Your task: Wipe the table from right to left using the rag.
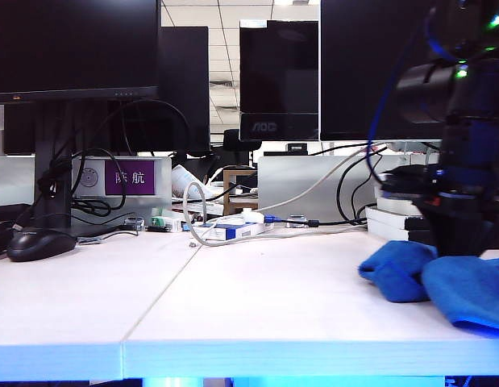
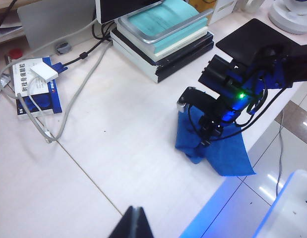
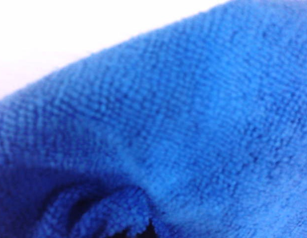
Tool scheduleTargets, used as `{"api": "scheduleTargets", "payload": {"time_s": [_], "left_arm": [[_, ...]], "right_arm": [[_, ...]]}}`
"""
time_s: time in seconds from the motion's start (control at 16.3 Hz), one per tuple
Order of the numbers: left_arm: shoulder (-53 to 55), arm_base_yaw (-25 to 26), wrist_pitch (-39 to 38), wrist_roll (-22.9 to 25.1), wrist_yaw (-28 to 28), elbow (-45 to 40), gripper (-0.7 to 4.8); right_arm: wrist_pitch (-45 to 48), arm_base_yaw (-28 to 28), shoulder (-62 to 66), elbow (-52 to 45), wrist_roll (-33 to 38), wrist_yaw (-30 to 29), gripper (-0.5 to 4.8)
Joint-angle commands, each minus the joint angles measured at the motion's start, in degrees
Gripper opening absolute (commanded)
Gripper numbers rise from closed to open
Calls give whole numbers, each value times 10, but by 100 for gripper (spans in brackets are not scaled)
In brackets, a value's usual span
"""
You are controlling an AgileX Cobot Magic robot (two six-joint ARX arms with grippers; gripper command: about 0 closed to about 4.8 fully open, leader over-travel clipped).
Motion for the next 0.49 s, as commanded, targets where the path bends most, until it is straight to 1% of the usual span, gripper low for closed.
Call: {"api": "scheduleTargets", "payload": {"time_s": [0.06, 0.12, 0.31, 0.49], "left_arm": [[-2, 0, 5, 2, 1, 2, -5], [-2, 0, 5, 2, 1, 2, -5], [-2, 0, 5, 2, 2, 2, -5], [-2, 0, 5, 2, 2, 2, -5]], "right_arm": [[-14, 41, 12, 6, 2, -17, -6], [-12, 64, 12, 17, 5, -17, -6], [2, 102, 12, 35, 20, -17, -6], [9, 109, 27, 46, 30, -31, -6]]}}
